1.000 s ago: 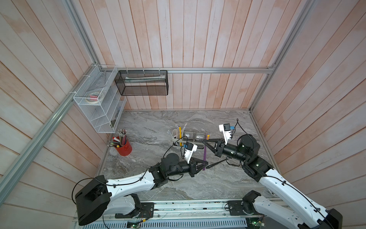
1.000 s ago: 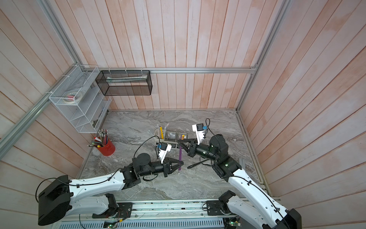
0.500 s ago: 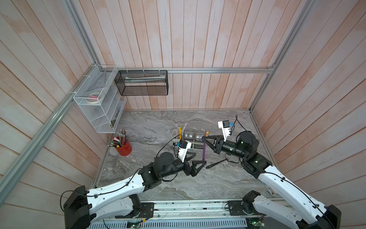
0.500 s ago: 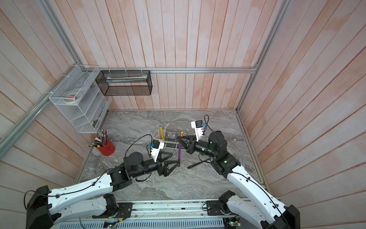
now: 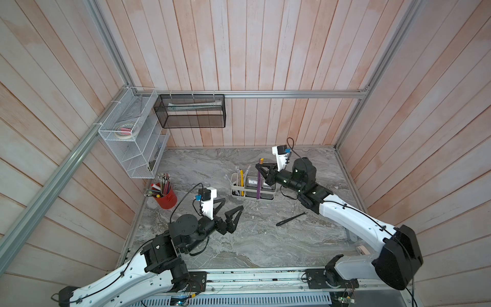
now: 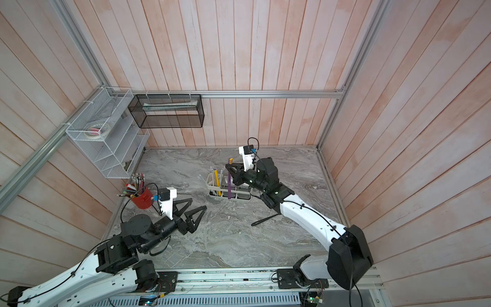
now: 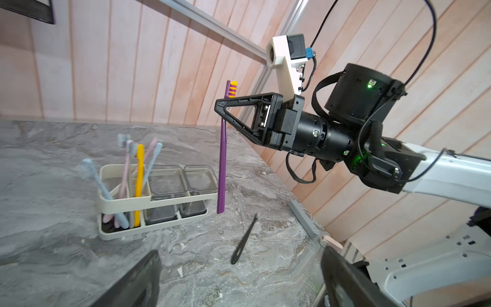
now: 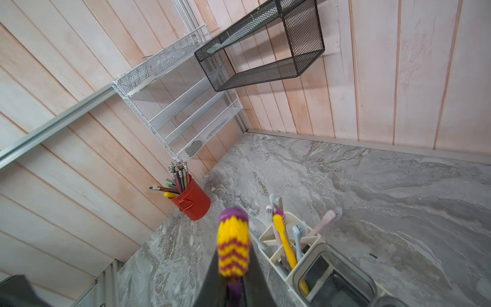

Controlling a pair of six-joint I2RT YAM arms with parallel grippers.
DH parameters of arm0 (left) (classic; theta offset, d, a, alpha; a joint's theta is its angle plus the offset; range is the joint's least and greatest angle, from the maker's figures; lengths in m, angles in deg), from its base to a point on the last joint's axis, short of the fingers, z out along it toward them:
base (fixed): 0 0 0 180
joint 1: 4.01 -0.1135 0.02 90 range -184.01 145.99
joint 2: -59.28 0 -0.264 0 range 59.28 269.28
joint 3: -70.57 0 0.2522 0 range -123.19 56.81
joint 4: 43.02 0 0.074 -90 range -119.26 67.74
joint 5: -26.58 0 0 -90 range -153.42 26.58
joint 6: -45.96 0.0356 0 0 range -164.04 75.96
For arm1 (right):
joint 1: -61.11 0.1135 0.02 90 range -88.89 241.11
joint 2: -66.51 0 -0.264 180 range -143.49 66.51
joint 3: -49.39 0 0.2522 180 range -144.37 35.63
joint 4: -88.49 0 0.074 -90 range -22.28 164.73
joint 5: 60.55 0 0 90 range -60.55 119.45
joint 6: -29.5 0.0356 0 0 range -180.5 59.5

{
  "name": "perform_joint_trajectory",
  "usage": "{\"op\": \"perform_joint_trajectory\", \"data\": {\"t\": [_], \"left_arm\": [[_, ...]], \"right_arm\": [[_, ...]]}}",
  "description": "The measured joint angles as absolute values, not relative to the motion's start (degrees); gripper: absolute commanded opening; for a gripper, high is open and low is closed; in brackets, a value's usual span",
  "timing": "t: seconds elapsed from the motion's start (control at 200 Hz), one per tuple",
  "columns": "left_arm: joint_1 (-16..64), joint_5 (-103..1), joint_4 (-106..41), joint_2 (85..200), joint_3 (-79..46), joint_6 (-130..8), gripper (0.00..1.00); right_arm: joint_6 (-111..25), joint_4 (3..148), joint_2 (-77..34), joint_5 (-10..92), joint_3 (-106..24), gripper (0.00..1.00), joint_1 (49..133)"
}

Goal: Place the toothbrush into the toothbrush holder
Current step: Place the toothbrush in the toothbrush holder.

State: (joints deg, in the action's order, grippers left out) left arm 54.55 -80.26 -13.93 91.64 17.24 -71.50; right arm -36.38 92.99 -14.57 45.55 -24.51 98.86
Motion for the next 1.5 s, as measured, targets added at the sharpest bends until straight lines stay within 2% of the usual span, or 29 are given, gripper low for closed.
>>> {"op": "perform_joint_trajectory", "data": {"t": [0.325,0.735,1.5], "left_arm": [[54.55,-93.64,-2.00,88.06,14.38,-73.80,0.97],[54.55,-98.23,0.91,88.01,14.38,-74.26,0.97],[54.55,-98.41,0.87,88.71,14.38,-74.21,0.97]], "right_arm": [[-42.94,103.32,-31.38,36.06,-35.78,0.00,100.04],[-45.48,108.29,-44.38,33.79,-49.86,0.00,100.35],[-53.28,110.60,-50.70,31.69,-50.30,0.00,103.06]]}}
